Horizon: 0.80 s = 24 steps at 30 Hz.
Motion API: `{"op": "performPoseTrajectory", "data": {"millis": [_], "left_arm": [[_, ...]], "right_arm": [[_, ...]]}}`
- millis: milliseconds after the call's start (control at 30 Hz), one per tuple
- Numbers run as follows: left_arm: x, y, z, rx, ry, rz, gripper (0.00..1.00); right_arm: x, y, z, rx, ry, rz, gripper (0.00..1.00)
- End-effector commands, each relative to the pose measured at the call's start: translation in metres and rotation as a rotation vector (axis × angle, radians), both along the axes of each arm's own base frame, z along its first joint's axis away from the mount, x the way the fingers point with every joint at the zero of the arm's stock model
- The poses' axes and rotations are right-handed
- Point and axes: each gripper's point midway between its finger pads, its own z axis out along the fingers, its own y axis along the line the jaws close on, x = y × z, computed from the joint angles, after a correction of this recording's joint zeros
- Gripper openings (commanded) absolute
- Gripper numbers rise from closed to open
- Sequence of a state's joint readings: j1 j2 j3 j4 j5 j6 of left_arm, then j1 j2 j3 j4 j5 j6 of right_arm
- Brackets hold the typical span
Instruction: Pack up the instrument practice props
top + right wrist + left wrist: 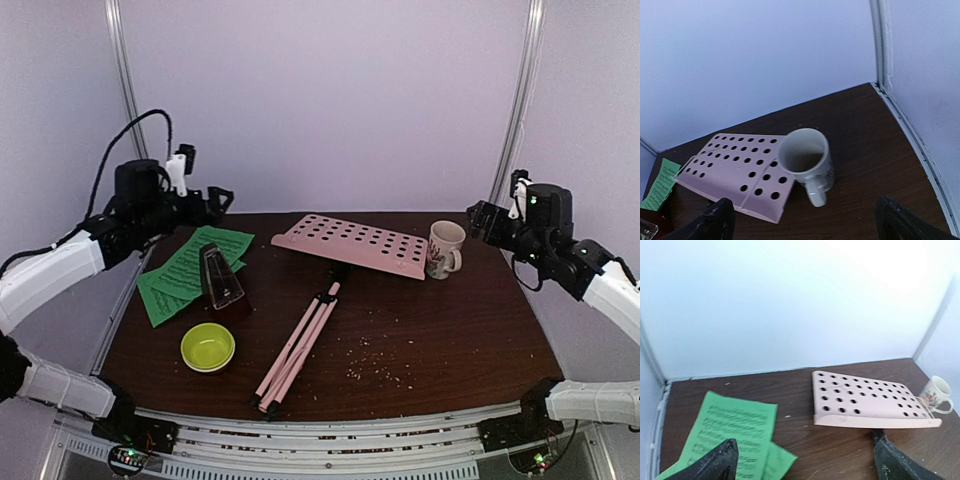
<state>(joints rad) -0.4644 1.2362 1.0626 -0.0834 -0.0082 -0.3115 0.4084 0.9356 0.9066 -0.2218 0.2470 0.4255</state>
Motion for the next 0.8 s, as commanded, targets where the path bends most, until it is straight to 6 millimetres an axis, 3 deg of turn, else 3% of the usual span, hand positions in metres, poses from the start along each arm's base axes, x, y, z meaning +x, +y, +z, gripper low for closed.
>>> {"op": "performPoseTrajectory", "data": {"millis": [0,100,167,267,333,467,767], "left_arm": [[0.003,0.092,-0.035,-0.085,0.103,0.114,0.98],[0.007,0.158,-0.063,-0.129,0.153,0.288,0.98],[0.007,0.191,-0.081,-0.165,0.162,0.394,0.98],[0.003,0.217,-0.095,-0.181,0.101,0.547,0.98],[-0.003,0.230,-0.099,-0.150,0.041,0.610,0.98],[-0.018,0.253,-0.105,-0.085,-0.078,0.734,0.98],[-0.021,0.252,-0.136,0.040,-0.166,0.700,0.98]], "right_arm": [[0.010,-0.053,-0.062,0.111,0.133,-0.058,1.00],[0.013,-0.100,-0.090,0.145,0.121,-0.197,0.99],[0.011,-0.123,-0.094,0.094,0.058,-0.295,0.99],[0.003,-0.145,-0.093,0.014,-0.072,-0.401,0.99],[0.001,-0.147,-0.087,-0.007,-0.174,-0.403,1.00],[0.000,-0.140,-0.100,-0.036,-0.251,-0.357,1.00],[0.009,-0.122,-0.131,-0.127,-0.271,-0.286,0.99]]}}
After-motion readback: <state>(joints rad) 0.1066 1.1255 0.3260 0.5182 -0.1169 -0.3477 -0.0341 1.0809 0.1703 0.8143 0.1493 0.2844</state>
